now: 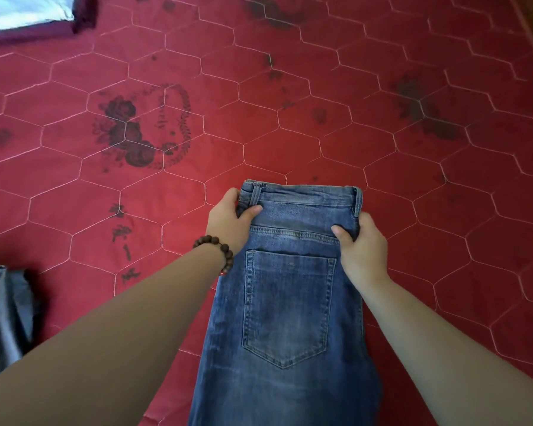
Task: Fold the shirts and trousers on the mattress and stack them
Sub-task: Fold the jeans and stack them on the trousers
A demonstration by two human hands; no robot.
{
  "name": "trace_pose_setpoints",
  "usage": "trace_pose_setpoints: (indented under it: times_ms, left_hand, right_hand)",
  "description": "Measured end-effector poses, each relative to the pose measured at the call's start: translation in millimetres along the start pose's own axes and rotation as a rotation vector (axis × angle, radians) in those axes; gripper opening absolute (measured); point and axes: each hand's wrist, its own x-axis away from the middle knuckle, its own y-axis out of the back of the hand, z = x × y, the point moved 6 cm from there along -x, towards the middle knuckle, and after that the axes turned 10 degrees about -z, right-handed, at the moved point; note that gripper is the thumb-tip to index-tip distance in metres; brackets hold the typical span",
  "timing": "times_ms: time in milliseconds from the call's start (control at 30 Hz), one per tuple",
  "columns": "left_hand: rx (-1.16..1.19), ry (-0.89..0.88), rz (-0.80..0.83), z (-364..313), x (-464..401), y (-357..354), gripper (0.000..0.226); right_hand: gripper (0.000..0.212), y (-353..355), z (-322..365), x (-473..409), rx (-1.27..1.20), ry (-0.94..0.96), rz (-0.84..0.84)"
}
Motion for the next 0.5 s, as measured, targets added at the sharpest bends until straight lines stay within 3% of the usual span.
trace_pose_setpoints:
  times_ms: [133, 200, 267, 333, 367, 433, 500]
  left_hand:
    - [0.014, -0.019, -0.068, -8, -22, -3, 0.021]
    - [0.010, 0.016, -0.109, -13, -25, -3, 0.030]
    - [-0.160, -0.011, -0.244, -18, -17, 5, 0.046]
    - [-0.405, -0.256, -0.407, -37, 5, 7, 0.044]
    - [-0.454, -0.417, -0.414, -48, 19, -1, 0.039]
    - [-0.553, -0.667, -0.196, -54, 44, -34, 0.045]
    - [-0.786, -0.741, 0.064, -35, 57, -62, 0.056]
  right_hand:
    - [0.017, -1, 15, -30, -0.010, 0.021, -0.016]
    - [0.034, -4, 23, -40, 0.035, 0.002, 0.016]
    - [0.058, 0, 29, -39, 0.202, 0.027, -0.061]
    - [0.062, 5, 47, -23, 0.328, 0.208, -0.220]
    - [0.057, 0, 57, -11, 0.356, 0.337, -0.238]
    - [0.050, -28, 67, 12, 0.424, 0.550, -0.093]
    - [0.053, -58, 58, 28, 0.527, 0.635, 0.113]
